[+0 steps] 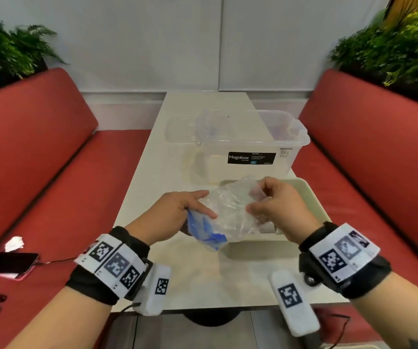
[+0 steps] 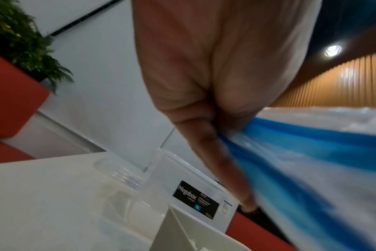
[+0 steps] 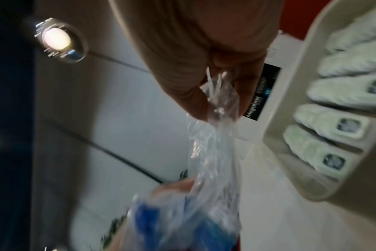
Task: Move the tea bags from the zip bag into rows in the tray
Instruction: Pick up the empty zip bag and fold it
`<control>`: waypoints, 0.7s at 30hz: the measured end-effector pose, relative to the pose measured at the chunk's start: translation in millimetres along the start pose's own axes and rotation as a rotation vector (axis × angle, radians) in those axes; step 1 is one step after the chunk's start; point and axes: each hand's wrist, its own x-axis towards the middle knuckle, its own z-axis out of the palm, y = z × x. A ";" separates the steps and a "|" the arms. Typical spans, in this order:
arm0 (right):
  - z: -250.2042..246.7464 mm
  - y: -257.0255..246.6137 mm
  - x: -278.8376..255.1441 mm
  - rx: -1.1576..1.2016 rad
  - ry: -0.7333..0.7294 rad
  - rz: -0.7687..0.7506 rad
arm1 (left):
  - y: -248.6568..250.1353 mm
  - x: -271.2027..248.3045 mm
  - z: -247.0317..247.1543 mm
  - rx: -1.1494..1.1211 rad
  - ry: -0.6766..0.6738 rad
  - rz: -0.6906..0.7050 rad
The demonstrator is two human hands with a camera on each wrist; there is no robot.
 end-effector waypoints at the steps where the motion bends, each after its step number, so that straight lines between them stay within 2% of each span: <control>1: 4.1 -2.1 -0.7 -0.119 0.069 -0.099 | 1.1 3.0 3.5 0.030 -0.004 -0.029; 4: 23.7 -10.0 -14.6 -0.444 0.159 -0.398 | 2.5 11.0 10.8 0.144 0.008 -0.119; 7: 42.2 -12.2 -35.6 -0.641 0.072 -0.678 | 4.4 19.3 12.1 0.177 0.068 -0.185; 9: 45.6 -5.7 -41.7 -0.785 -0.033 -0.802 | 7.6 20.7 12.2 0.039 0.077 -0.218; 11: 42.3 5.0 -38.0 -0.953 -0.120 -0.832 | 10.9 21.2 12.0 -0.205 0.025 -0.271; 13: 34.0 15.5 -32.6 -1.027 -0.123 -0.841 | 17.3 19.2 12.3 -0.349 -0.051 -0.304; 17: 3.6 15.5 -35.7 -0.868 -0.138 -0.806 | 36.0 18.1 20.4 -0.615 -0.117 -0.316; 19: -16.0 14.6 -42.0 -0.747 -0.085 -0.785 | 41.9 17.3 26.3 -0.611 -0.200 -0.297; 21: -44.5 19.5 -49.8 -0.639 0.036 -0.734 | 42.6 19.1 35.8 -0.530 -0.254 -0.270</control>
